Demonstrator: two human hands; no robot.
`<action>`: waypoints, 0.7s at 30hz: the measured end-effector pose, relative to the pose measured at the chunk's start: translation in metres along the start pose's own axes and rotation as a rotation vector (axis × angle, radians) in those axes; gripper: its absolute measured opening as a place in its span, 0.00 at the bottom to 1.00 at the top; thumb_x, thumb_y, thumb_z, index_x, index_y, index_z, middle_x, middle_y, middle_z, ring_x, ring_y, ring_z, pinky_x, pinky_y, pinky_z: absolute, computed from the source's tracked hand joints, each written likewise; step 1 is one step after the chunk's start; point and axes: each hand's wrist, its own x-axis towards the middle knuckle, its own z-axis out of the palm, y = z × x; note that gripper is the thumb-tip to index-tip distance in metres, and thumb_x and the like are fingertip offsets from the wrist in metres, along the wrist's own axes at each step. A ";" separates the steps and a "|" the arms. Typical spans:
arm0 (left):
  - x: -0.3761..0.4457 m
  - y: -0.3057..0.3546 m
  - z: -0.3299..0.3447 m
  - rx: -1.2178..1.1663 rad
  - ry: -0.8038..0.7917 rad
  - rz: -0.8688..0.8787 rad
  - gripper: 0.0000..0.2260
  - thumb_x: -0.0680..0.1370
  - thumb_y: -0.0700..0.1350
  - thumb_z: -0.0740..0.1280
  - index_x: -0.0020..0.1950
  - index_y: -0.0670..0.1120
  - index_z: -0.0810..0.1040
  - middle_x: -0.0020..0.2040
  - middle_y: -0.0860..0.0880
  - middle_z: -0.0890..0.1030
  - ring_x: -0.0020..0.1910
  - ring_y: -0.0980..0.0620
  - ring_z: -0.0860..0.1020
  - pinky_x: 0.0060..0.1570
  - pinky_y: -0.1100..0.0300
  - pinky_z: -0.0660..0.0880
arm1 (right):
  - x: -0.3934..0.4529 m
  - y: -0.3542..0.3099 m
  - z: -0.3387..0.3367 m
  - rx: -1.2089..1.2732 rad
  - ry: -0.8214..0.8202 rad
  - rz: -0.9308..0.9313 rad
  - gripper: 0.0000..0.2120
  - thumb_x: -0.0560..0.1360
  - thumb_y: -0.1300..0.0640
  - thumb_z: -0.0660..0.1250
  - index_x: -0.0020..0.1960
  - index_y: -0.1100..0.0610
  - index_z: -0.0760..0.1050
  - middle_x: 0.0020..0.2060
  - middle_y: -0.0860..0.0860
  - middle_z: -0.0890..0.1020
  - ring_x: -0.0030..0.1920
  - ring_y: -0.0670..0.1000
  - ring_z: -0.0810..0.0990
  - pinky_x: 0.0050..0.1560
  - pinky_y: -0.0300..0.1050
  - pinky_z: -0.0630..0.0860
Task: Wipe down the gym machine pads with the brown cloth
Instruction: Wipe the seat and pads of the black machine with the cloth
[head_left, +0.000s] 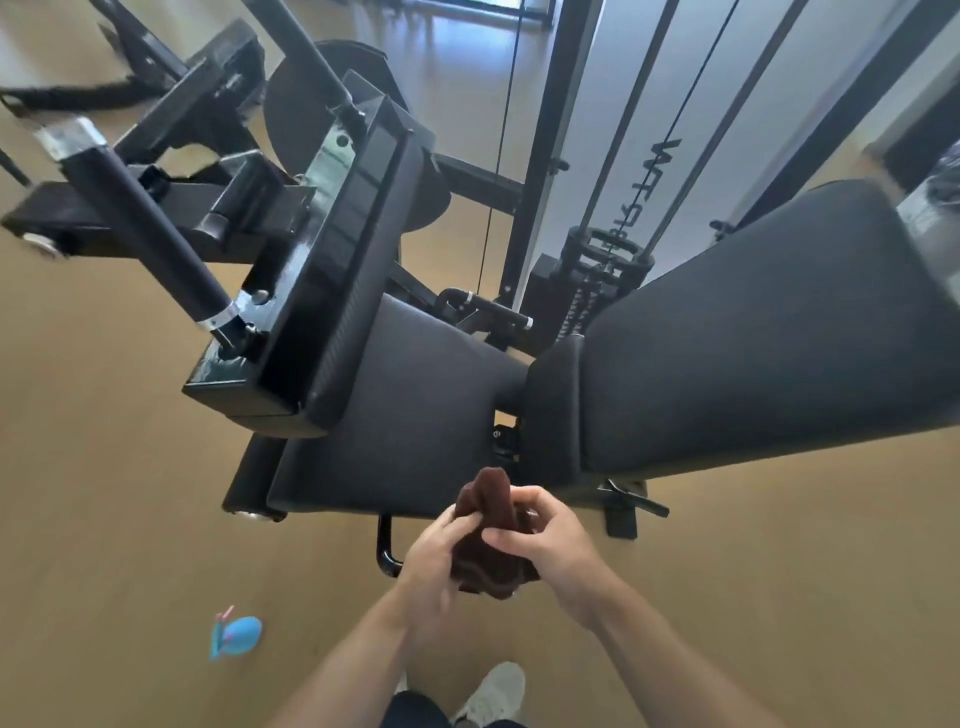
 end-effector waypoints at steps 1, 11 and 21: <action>0.001 0.002 0.000 0.015 0.023 0.012 0.12 0.81 0.45 0.65 0.63 0.44 0.80 0.56 0.38 0.85 0.53 0.39 0.85 0.45 0.46 0.81 | 0.001 -0.001 -0.002 -0.007 -0.008 0.007 0.27 0.67 0.62 0.82 0.62 0.49 0.78 0.55 0.49 0.86 0.57 0.51 0.85 0.55 0.48 0.84; 0.013 0.004 -0.023 0.432 0.107 0.122 0.10 0.72 0.50 0.75 0.39 0.49 0.76 0.35 0.52 0.81 0.35 0.54 0.79 0.37 0.58 0.75 | 0.019 -0.010 -0.006 -0.600 -0.112 -0.002 0.31 0.55 0.48 0.86 0.53 0.47 0.76 0.47 0.43 0.85 0.49 0.42 0.83 0.51 0.47 0.83; 0.031 0.015 -0.045 0.353 0.266 0.151 0.13 0.72 0.45 0.79 0.36 0.47 0.76 0.30 0.53 0.80 0.33 0.54 0.80 0.35 0.62 0.76 | 0.021 0.011 0.012 -0.466 0.364 -0.110 0.15 0.66 0.50 0.83 0.43 0.53 0.78 0.36 0.47 0.84 0.38 0.44 0.82 0.38 0.42 0.80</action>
